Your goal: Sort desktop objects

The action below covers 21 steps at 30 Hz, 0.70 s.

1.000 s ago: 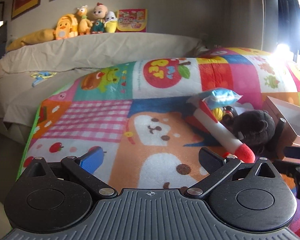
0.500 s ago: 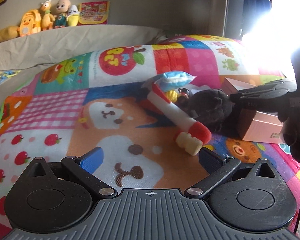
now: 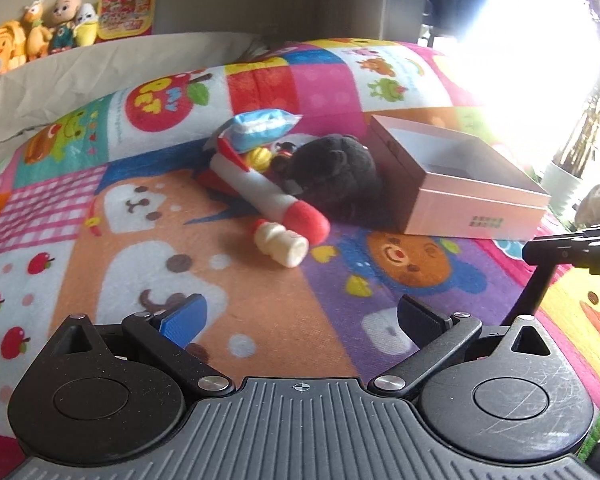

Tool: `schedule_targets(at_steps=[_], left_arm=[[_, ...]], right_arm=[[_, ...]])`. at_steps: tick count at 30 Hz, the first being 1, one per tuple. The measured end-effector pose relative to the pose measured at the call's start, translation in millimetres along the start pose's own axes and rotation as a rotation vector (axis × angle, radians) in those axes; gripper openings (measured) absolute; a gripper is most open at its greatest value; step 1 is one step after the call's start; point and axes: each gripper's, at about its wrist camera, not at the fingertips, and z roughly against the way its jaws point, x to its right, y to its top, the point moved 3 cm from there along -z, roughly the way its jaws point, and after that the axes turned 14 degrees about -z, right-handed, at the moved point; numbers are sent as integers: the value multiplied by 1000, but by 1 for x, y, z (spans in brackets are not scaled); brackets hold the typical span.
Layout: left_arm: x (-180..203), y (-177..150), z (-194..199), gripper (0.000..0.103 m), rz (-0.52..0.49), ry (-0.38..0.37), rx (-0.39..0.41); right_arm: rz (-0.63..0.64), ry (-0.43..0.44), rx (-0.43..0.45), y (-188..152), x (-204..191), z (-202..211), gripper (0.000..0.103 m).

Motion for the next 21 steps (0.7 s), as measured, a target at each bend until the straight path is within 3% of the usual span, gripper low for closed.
schedule_targets(at_steps=[2, 4, 6, 8, 13, 15, 16, 17, 21], left_arm=[[13, 3, -2, 103, -31, -23, -4], [24, 4, -5, 103, -57, -38, -12], [32, 6, -9, 103, -81, -43, -20], [33, 8, -15, 103, -99, -27, -14], [8, 20, -35, 102, -115, 6, -3], [-3, 26, -43, 94, -112, 1, -7], [-7, 28, -48, 82, -115, -5, -15], [-11, 30, -54, 79, -117, -14, -25], [-28, 36, -77, 95, -80, -46, -45]], right_arm=[[-17, -76, 31, -14, 18, 8, 29], [-20, -149, 74, -23, 33, 16, 50], [-47, -194, 116, -30, 47, 25, 80], [-75, -202, 143, -36, 58, 31, 91], [-155, -187, 138, -49, 78, 32, 99], [-180, -178, 130, -54, 82, 28, 101], [-188, -176, 127, -56, 84, 27, 101], [-198, -175, 121, -58, 85, 25, 103], [-210, -166, 123, -61, 86, 22, 103]])
